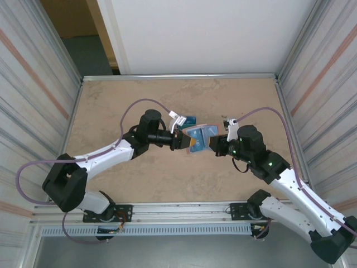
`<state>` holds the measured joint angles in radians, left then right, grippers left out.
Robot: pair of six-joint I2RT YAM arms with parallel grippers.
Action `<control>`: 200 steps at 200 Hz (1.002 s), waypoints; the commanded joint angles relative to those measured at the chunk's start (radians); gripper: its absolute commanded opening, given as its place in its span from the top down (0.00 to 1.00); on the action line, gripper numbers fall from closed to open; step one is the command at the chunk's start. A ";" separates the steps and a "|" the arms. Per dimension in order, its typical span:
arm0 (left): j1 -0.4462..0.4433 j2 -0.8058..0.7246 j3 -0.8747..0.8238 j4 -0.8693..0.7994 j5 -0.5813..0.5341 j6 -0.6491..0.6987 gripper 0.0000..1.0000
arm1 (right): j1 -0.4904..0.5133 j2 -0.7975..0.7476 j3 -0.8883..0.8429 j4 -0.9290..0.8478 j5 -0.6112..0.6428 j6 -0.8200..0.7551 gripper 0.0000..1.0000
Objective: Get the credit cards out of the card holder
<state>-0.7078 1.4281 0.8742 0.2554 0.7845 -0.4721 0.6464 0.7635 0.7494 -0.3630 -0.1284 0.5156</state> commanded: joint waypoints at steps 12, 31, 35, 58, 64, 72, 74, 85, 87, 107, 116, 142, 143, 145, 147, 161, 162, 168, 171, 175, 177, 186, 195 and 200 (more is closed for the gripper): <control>0.016 -0.010 -0.025 0.021 0.003 -0.004 1.00 | -0.004 -0.028 0.002 -0.001 0.033 0.021 0.79; 0.031 -0.021 -0.037 0.020 0.043 0.001 1.00 | -0.024 -0.047 0.002 -0.027 0.066 0.021 0.71; 0.033 -0.023 -0.038 0.020 0.056 0.002 1.00 | -0.030 -0.051 0.002 -0.031 0.066 0.019 0.70; 0.039 -0.027 -0.035 0.003 0.126 0.021 1.00 | -0.071 -0.063 0.002 -0.035 0.046 0.015 0.74; 0.039 -0.028 -0.033 -0.002 0.137 0.028 1.00 | -0.082 -0.065 0.002 -0.033 0.032 0.013 0.77; 0.039 -0.029 -0.033 -0.005 0.156 0.032 1.00 | -0.091 -0.064 0.004 -0.031 0.018 0.012 0.79; 0.038 -0.030 -0.032 -0.005 0.160 0.032 1.00 | -0.093 -0.064 0.003 -0.031 0.016 0.011 0.80; 0.038 -0.032 -0.033 -0.007 0.174 0.036 1.00 | -0.099 -0.063 0.003 -0.025 0.003 0.011 0.83; 0.038 -0.032 -0.033 -0.008 0.175 0.036 1.00 | -0.100 -0.062 0.002 -0.024 0.002 0.011 0.83; 0.039 -0.037 -0.033 -0.038 0.176 0.054 1.00 | -0.104 -0.059 0.001 -0.018 -0.018 0.011 0.89; 0.038 -0.039 -0.032 -0.062 0.162 0.066 1.00 | -0.106 -0.057 -0.001 -0.015 -0.027 0.011 0.92; 0.039 -0.042 -0.021 -0.149 0.096 0.091 1.00 | -0.109 -0.063 -0.005 -0.013 -0.044 0.021 0.94; 0.039 -0.042 -0.021 -0.151 0.093 0.092 1.00 | -0.109 -0.064 -0.006 -0.013 -0.044 0.022 0.94; 0.038 -0.041 -0.021 -0.157 0.088 0.094 1.00 | -0.110 -0.065 -0.007 -0.014 -0.043 0.023 0.93; 0.038 -0.041 -0.021 -0.162 0.084 0.095 1.00 | -0.110 -0.065 -0.008 -0.015 -0.043 0.023 0.93; 0.031 -0.043 -0.023 -0.182 0.061 0.102 1.00 | -0.111 -0.069 -0.010 -0.029 -0.028 0.031 0.84; 0.030 -0.043 -0.025 -0.183 0.059 0.104 1.00 | -0.111 -0.070 -0.009 -0.030 -0.027 0.033 0.83; 0.026 -0.044 -0.028 -0.188 0.054 0.107 1.00 | -0.111 -0.071 -0.010 -0.040 -0.017 0.035 0.79; 0.024 -0.044 -0.030 -0.190 0.053 0.107 1.00 | -0.110 -0.072 -0.009 -0.045 -0.013 0.034 0.76; 0.022 -0.045 -0.032 -0.192 0.050 0.107 1.00 | -0.111 -0.073 -0.007 -0.054 -0.006 0.034 0.73; 0.021 -0.045 -0.033 -0.194 0.050 0.107 1.00 | -0.111 -0.073 -0.006 -0.059 -0.002 0.035 0.71; 0.016 -0.045 -0.039 -0.199 0.047 0.105 1.00 | -0.112 -0.077 0.001 -0.079 0.016 0.035 0.61; 0.013 -0.047 -0.046 -0.208 0.043 0.104 1.00 | -0.113 -0.082 0.008 -0.098 0.032 0.034 0.52; 0.012 -0.048 -0.049 -0.215 0.040 0.102 1.00 | -0.113 -0.085 0.012 -0.109 0.041 0.033 0.48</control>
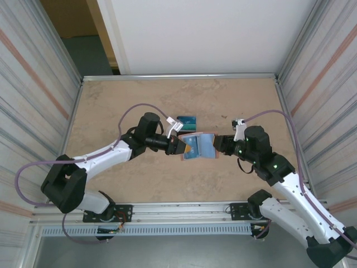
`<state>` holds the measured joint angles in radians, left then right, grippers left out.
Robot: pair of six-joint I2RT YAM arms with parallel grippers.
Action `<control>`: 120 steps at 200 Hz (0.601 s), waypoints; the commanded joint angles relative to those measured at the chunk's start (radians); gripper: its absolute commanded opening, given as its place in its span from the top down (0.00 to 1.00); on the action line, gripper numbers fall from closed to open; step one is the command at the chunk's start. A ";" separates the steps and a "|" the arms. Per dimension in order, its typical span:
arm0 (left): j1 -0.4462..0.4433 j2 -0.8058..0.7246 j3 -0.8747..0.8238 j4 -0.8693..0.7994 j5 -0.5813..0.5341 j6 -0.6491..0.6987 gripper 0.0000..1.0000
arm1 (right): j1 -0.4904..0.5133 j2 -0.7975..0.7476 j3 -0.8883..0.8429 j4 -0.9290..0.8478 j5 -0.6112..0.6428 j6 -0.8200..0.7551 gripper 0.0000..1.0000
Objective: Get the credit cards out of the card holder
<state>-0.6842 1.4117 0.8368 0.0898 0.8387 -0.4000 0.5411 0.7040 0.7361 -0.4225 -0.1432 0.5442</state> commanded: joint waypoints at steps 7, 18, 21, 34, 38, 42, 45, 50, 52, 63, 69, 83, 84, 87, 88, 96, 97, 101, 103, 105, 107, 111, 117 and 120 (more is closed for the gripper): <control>-0.013 -0.033 -0.018 -0.058 -0.018 0.030 1.00 | -0.009 -0.030 0.032 -0.064 0.066 0.001 0.45; -0.015 -0.038 -0.029 -0.066 -0.024 0.029 1.00 | -0.010 -0.041 0.040 -0.079 0.075 -0.006 0.39; -0.015 -0.040 -0.033 -0.069 -0.027 0.028 1.00 | -0.010 -0.043 0.043 -0.083 0.077 -0.008 0.37; -0.019 -0.044 -0.043 -0.084 -0.044 0.024 1.00 | -0.009 -0.056 0.046 -0.097 0.100 -0.007 0.25; -0.020 -0.045 -0.044 -0.090 -0.052 0.023 1.00 | -0.009 -0.061 0.048 -0.100 0.109 -0.007 0.21; -0.020 -0.044 -0.048 -0.095 -0.057 0.021 1.00 | -0.009 -0.065 0.047 -0.103 0.117 -0.005 0.17; -0.021 -0.045 -0.049 -0.101 -0.062 0.020 1.00 | -0.009 -0.069 0.048 -0.105 0.126 -0.002 0.14; -0.023 -0.044 -0.052 -0.108 -0.071 0.016 1.00 | -0.010 -0.073 0.046 -0.109 0.140 0.001 0.10; -0.023 -0.044 -0.053 -0.111 -0.075 0.014 1.00 | -0.010 -0.077 0.046 -0.110 0.143 0.000 0.09; -0.026 -0.046 -0.062 -0.123 -0.098 -0.002 1.00 | -0.010 -0.088 0.045 -0.112 0.161 0.003 0.03; -0.029 -0.046 -0.070 -0.125 -0.110 -0.013 1.00 | -0.010 -0.094 0.045 -0.114 0.170 0.005 0.01; -0.036 -0.047 -0.087 -0.121 -0.133 -0.041 1.00 | -0.015 -0.103 0.048 -0.117 0.179 0.005 0.01; -0.037 -0.047 -0.088 -0.120 -0.135 -0.043 1.00 | -0.015 -0.105 0.047 -0.117 0.179 0.004 0.01; -0.040 -0.048 -0.092 -0.118 -0.138 -0.049 1.00 | -0.015 -0.106 0.046 -0.117 0.179 0.004 0.01; -0.041 -0.048 -0.094 -0.118 -0.139 -0.051 1.00 | -0.015 -0.108 0.046 -0.116 0.179 0.004 0.01; -0.047 -0.045 -0.102 -0.112 -0.147 -0.065 1.00 | -0.017 -0.114 0.045 -0.115 0.179 0.008 0.01; -0.048 -0.044 -0.103 -0.112 -0.148 -0.067 1.00 | -0.018 -0.115 0.044 -0.114 0.179 0.008 0.01; -0.052 -0.042 -0.108 -0.109 -0.152 -0.071 1.00 | -0.018 -0.118 0.042 -0.111 0.176 0.009 0.01; -0.054 -0.041 -0.110 -0.107 -0.153 -0.075 1.00 | -0.019 -0.119 0.041 -0.110 0.174 0.008 0.01; -0.055 -0.040 -0.111 -0.106 -0.153 -0.079 1.00 | -0.019 -0.121 0.040 -0.107 0.173 0.009 0.01; -0.057 -0.037 -0.112 -0.103 -0.154 -0.082 1.00 | -0.021 -0.124 0.040 -0.106 0.171 0.009 0.01; -0.061 -0.035 -0.115 -0.100 -0.155 -0.088 1.00 | -0.022 -0.127 0.039 -0.104 0.170 0.013 0.01; -0.066 -0.030 -0.120 -0.095 -0.158 -0.095 1.00 | -0.024 -0.131 0.036 -0.104 0.169 0.015 0.01; -0.069 -0.027 -0.121 -0.093 -0.158 -0.099 1.00 | -0.025 -0.134 0.037 -0.102 0.169 0.018 0.01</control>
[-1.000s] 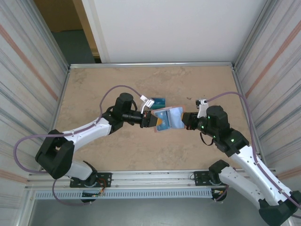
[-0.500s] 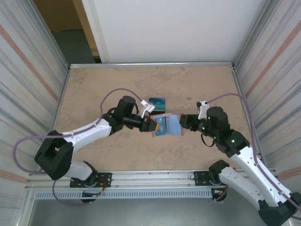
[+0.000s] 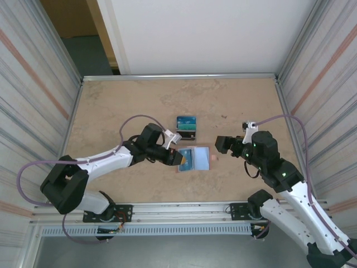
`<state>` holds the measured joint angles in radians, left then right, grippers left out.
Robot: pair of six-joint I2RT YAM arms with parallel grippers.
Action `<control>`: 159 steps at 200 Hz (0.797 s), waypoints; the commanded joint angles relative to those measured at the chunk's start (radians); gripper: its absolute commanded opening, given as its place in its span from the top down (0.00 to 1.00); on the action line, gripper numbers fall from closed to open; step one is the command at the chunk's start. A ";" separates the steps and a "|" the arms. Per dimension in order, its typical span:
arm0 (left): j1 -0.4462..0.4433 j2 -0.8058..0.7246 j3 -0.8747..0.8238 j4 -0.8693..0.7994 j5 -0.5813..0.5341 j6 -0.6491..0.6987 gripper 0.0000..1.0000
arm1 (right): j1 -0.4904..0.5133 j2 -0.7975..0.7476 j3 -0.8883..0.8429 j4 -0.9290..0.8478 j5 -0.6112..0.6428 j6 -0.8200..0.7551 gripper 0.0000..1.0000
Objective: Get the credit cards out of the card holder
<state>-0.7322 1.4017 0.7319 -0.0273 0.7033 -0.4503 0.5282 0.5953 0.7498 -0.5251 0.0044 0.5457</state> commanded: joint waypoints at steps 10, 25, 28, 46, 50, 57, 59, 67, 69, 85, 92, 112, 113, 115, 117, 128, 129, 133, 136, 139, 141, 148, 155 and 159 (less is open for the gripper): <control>-0.026 -0.008 -0.026 0.035 -0.020 -0.060 1.00 | -0.016 -0.033 0.020 0.000 0.020 0.026 0.01; -0.031 0.005 -0.041 0.063 -0.018 -0.084 1.00 | -0.020 -0.051 0.013 0.007 0.006 0.033 0.01; -0.031 0.007 -0.045 0.069 -0.018 -0.087 1.00 | -0.020 -0.056 0.010 0.011 0.006 0.037 0.01; -0.031 0.031 -0.059 0.086 -0.018 -0.112 1.00 | -0.022 -0.079 -0.005 0.010 0.021 0.063 0.02; -0.031 0.039 -0.061 0.090 -0.018 -0.116 1.00 | -0.022 -0.082 -0.008 0.002 0.039 0.085 0.01; -0.031 0.048 -0.065 0.103 -0.016 -0.128 1.00 | -0.022 -0.087 -0.015 -0.011 0.073 0.108 0.02; -0.030 0.052 -0.066 0.107 -0.014 -0.131 1.00 | -0.022 -0.088 -0.017 -0.013 0.077 0.110 0.02; -0.032 0.065 -0.075 0.136 -0.007 -0.150 1.00 | -0.023 -0.090 -0.024 -0.010 0.084 0.100 0.02; -0.031 0.068 -0.078 0.143 -0.006 -0.155 1.00 | -0.022 -0.091 -0.026 -0.009 0.081 0.096 0.02; -0.031 0.089 -0.095 0.189 -0.001 -0.193 1.00 | -0.022 -0.084 -0.035 -0.006 0.070 0.088 0.02; -0.032 0.098 -0.097 0.201 -0.001 -0.203 1.00 | -0.022 -0.077 -0.039 -0.002 0.064 0.088 0.01; -0.031 0.124 -0.100 0.227 -0.004 -0.221 1.00 | -0.022 -0.057 -0.050 0.015 0.052 0.090 0.02; -0.031 0.124 -0.100 0.228 -0.003 -0.221 1.00 | -0.022 -0.056 -0.052 0.016 0.050 0.089 0.02; -0.032 0.126 -0.100 0.230 -0.004 -0.223 1.00 | -0.021 -0.054 -0.054 0.020 0.047 0.089 0.01; -0.031 0.128 -0.099 0.231 -0.005 -0.224 1.00 | -0.022 -0.053 -0.056 0.023 0.044 0.089 0.01; -0.030 0.142 -0.095 0.233 -0.013 -0.228 1.00 | -0.022 -0.041 -0.067 0.044 0.039 0.095 0.01; -0.030 0.144 -0.095 0.232 -0.013 -0.228 1.00 | -0.022 -0.040 -0.068 0.046 0.039 0.095 0.01; -0.028 0.149 -0.092 0.230 -0.017 -0.228 1.00 | -0.022 -0.037 -0.071 0.052 0.039 0.098 0.01; -0.029 0.154 -0.090 0.227 -0.018 -0.229 1.00 | -0.022 -0.032 -0.074 0.056 0.040 0.100 0.02; -0.028 0.160 -0.087 0.227 -0.018 -0.229 1.00 | -0.022 -0.028 -0.077 0.060 0.041 0.102 0.02; -0.027 0.164 -0.086 0.227 -0.016 -0.229 1.00 | -0.022 -0.025 -0.078 0.060 0.044 0.104 0.02; -0.026 0.176 -0.084 0.232 -0.008 -0.234 1.00 | -0.022 -0.014 -0.079 0.062 0.053 0.115 0.01; -0.027 0.186 -0.084 0.242 0.002 -0.239 1.00 | -0.022 -0.003 -0.078 0.065 0.054 0.119 0.01; -0.026 0.191 -0.086 0.250 0.006 -0.241 1.00 | -0.022 0.004 -0.079 0.065 0.053 0.120 0.01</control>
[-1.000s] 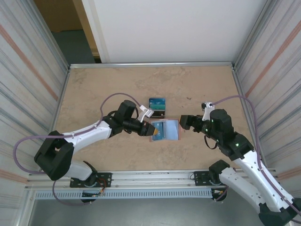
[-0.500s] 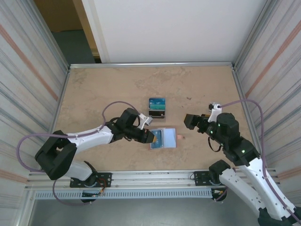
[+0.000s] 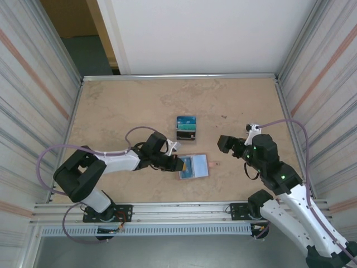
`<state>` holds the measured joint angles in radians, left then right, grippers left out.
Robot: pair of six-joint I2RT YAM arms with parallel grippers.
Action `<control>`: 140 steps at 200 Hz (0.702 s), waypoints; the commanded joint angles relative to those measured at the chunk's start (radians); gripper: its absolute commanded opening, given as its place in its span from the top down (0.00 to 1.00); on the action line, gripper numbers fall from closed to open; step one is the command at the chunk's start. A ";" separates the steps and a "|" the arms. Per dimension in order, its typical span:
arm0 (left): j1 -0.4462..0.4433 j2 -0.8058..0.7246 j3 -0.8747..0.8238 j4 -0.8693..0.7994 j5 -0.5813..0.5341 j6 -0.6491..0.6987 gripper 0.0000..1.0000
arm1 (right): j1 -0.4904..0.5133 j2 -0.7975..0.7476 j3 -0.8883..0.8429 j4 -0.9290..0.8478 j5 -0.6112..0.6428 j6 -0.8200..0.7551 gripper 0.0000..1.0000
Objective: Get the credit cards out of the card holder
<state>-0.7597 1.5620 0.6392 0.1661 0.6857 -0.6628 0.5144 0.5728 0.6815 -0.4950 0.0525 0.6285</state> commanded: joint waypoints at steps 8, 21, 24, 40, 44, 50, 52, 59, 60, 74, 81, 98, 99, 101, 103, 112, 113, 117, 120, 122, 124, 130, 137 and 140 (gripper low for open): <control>0.000 0.037 0.002 0.068 0.030 -0.036 1.00 | -0.008 0.039 -0.008 0.036 0.000 0.043 0.02; 0.000 0.041 -0.001 0.069 0.031 -0.037 1.00 | -0.008 0.056 -0.007 0.037 -0.006 0.048 0.01; 0.001 0.041 -0.003 0.068 0.031 -0.039 1.00 | -0.008 0.060 -0.009 0.039 -0.007 0.049 0.01; 0.006 0.043 -0.004 0.059 0.029 -0.037 1.00 | -0.008 0.075 -0.014 0.047 -0.028 0.048 0.01; 0.010 0.043 -0.006 0.058 0.029 -0.037 1.00 | -0.008 0.079 -0.015 0.047 -0.034 0.047 0.02; 0.015 0.044 -0.009 0.056 0.028 -0.037 1.00 | -0.008 0.089 -0.015 0.047 -0.038 0.049 0.01; 0.017 0.042 -0.010 0.056 0.028 -0.038 1.00 | -0.008 0.092 -0.014 0.045 -0.038 0.050 0.01; 0.024 0.041 -0.014 0.054 0.028 -0.039 1.00 | -0.008 0.102 -0.013 0.041 -0.041 0.056 0.01; 0.024 0.041 -0.013 0.054 0.028 -0.038 1.00 | -0.008 0.104 -0.013 0.040 -0.040 0.057 0.01; 0.041 0.041 -0.017 0.041 0.027 -0.032 1.00 | -0.008 0.130 -0.009 0.033 -0.047 0.066 0.01; 0.050 0.038 -0.017 0.030 0.027 -0.022 0.97 | -0.008 0.147 -0.004 0.025 -0.049 0.072 0.01; 0.066 0.032 -0.009 -0.007 0.016 0.016 0.93 | -0.005 0.192 0.015 0.001 -0.048 0.091 0.01; 0.067 0.032 -0.007 -0.009 0.016 0.019 0.92 | -0.004 0.195 0.016 0.000 -0.048 0.091 0.01; 0.068 0.032 -0.005 -0.014 0.015 0.025 0.92 | -0.005 0.200 0.019 -0.002 -0.049 0.094 0.01; 0.070 0.032 -0.004 -0.018 0.013 0.030 0.92 | -0.003 0.208 0.021 -0.005 -0.049 0.095 0.02; 0.076 0.032 0.006 -0.041 0.007 0.055 0.91 | 0.005 0.237 0.034 -0.018 -0.043 0.108 0.01; 0.077 0.032 0.008 -0.043 0.006 0.058 0.91 | 0.006 0.240 0.036 -0.018 -0.042 0.109 0.01; 0.079 0.033 0.012 -0.053 0.004 0.071 0.91 | 0.013 0.254 0.041 -0.025 -0.038 0.111 0.01; 0.080 0.034 0.015 -0.058 0.002 0.078 0.91 | 0.019 0.262 0.045 -0.029 -0.034 0.113 0.02; 0.082 0.034 0.019 -0.062 0.002 0.084 0.91 | 0.022 0.269 0.048 -0.031 -0.030 0.114 0.01; 0.083 0.036 0.020 -0.066 0.000 0.089 0.91 | 0.027 0.275 0.049 -0.031 -0.027 0.116 0.02; 0.087 0.041 0.028 -0.076 0.000 0.105 0.91 | 0.041 0.295 0.057 -0.039 -0.008 0.120 0.01; 0.091 0.046 0.035 -0.087 -0.001 0.118 0.90 | 0.067 0.317 0.068 -0.050 0.022 0.129 0.02; 0.093 0.050 0.038 -0.090 -0.001 0.125 0.90 | 0.077 0.326 0.072 -0.055 0.036 0.133 0.02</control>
<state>-0.6800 1.6043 0.6380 0.1371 0.6857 -0.6292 0.5350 0.8478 0.6914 -0.5018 0.0307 0.7120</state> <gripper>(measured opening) 0.143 0.986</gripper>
